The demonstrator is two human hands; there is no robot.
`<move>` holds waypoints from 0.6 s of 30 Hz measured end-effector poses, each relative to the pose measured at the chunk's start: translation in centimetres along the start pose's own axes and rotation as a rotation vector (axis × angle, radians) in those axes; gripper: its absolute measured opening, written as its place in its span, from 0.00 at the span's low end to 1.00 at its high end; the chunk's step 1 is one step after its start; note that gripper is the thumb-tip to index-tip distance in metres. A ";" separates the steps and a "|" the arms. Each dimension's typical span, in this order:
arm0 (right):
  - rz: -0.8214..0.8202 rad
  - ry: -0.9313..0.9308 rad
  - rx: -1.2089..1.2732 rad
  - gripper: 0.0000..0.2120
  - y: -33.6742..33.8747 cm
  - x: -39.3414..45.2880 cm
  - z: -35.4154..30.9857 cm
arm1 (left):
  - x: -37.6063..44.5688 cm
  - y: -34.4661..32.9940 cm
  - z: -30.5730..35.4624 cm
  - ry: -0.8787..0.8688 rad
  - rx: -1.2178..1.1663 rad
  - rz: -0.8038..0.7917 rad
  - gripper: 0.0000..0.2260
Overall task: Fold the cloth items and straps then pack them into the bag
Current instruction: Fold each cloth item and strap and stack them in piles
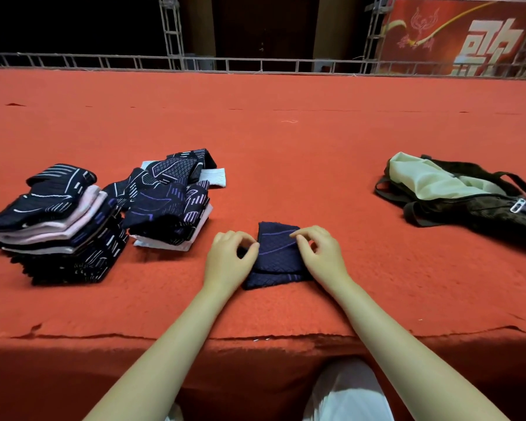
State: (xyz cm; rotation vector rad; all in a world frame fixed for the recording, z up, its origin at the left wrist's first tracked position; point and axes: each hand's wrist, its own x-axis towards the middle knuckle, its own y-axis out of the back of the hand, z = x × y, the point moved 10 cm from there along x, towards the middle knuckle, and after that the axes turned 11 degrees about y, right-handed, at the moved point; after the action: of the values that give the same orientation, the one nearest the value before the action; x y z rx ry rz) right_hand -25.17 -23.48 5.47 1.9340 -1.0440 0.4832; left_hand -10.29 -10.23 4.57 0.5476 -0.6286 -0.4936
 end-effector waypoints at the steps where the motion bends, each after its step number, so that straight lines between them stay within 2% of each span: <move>1: 0.045 -0.025 -0.028 0.07 0.7 -0.1 0.7 | -0.2 -0.7 0.5 -0.035 0.047 -0.040 0.02; 3: 0.072 -0.135 -0.049 0.07 1.2 -0.3 2.3 | -0.5 -1.5 1.0 -0.087 0.128 -0.076 0.05; 6: -0.041 -0.285 -0.053 0.12 -0.1 -0.8 3.7 | 0.1 -1.8 0.2 -0.004 0.121 -0.088 0.07; 8: -0.084 -0.280 -0.070 0.14 -0.5 -0.9 3.4 | 0.5 -2.1 -0.6 0.119 0.110 -0.128 0.13; 10: -0.097 -0.268 -0.083 0.14 -0.6 -0.8 3.2 | 0.8 -2.7 -0.8 0.231 0.203 -0.182 0.19; 12: -0.093 -0.276 -0.078 0.14 -0.5 -0.8 3.2 | 1.0 -3.6 -0.6 0.317 0.264 -0.263 0.22; 14: -0.083 -0.285 -0.065 0.13 -0.4 -1.0 3.3 | 0.9 -4.8 -0.5 0.383 0.202 -0.337 0.23; 16: -0.073 -0.290 -0.052 0.13 -0.3 -1.1 3.4 | 0.6 -5.2 -0.3 0.390 0.151 -0.330 0.24; 18: -0.084 -0.281 -0.058 0.12 -0.4 -1.0 3.4 | 0.2 -4.1 -0.2 0.386 0.061 -0.247 0.25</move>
State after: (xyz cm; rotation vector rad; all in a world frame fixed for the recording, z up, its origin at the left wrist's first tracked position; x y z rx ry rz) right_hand -25.66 -25.70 2.77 2.0235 -1.1332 0.1338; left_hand -11.04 -13.32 2.02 0.7607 -0.2075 -0.5828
